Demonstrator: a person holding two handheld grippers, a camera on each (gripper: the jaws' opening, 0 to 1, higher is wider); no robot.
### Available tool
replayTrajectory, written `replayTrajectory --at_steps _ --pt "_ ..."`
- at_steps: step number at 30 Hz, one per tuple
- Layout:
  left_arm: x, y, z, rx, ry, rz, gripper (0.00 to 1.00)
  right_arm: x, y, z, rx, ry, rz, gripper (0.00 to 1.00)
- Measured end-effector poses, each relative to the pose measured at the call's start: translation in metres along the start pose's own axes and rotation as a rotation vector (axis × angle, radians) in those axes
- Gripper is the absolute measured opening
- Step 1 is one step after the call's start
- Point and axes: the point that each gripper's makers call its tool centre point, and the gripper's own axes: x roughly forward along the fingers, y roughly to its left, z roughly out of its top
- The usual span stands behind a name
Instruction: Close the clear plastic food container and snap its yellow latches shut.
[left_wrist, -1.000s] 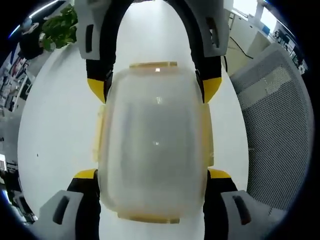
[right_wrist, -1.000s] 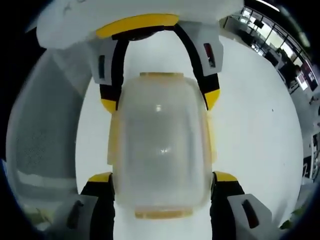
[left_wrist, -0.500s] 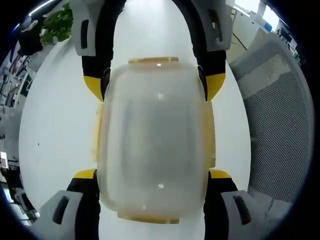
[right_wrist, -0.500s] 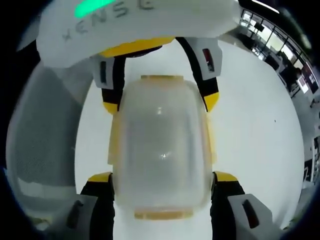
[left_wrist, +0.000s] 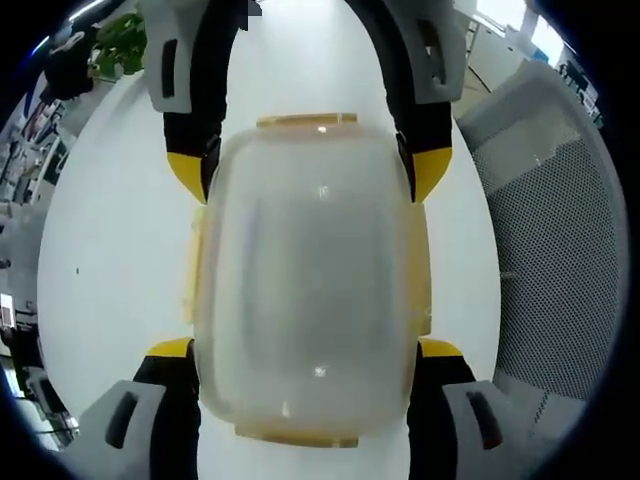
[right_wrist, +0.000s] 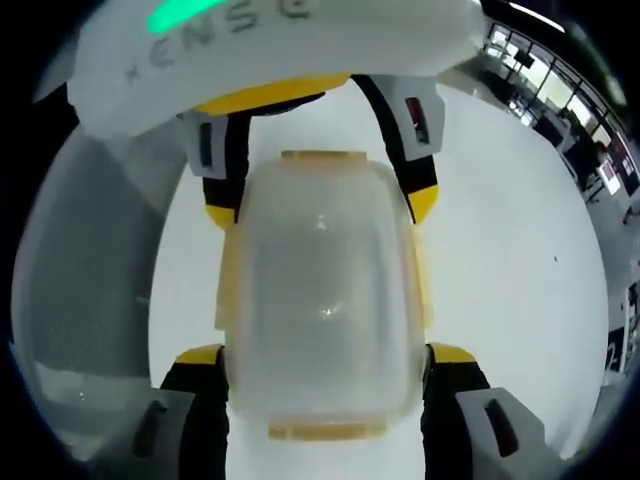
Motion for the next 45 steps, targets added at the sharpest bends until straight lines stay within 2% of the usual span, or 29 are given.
replayTrajectory --at_steps 33,45 --pt "-0.011 -0.004 -0.046 -0.046 0.025 0.009 0.87 0.017 0.002 0.044 -0.036 -0.024 0.006 0.80" --pt "-0.014 -0.004 -0.058 -0.046 0.027 0.008 0.87 0.022 0.003 0.056 -0.032 -0.021 0.001 0.81"
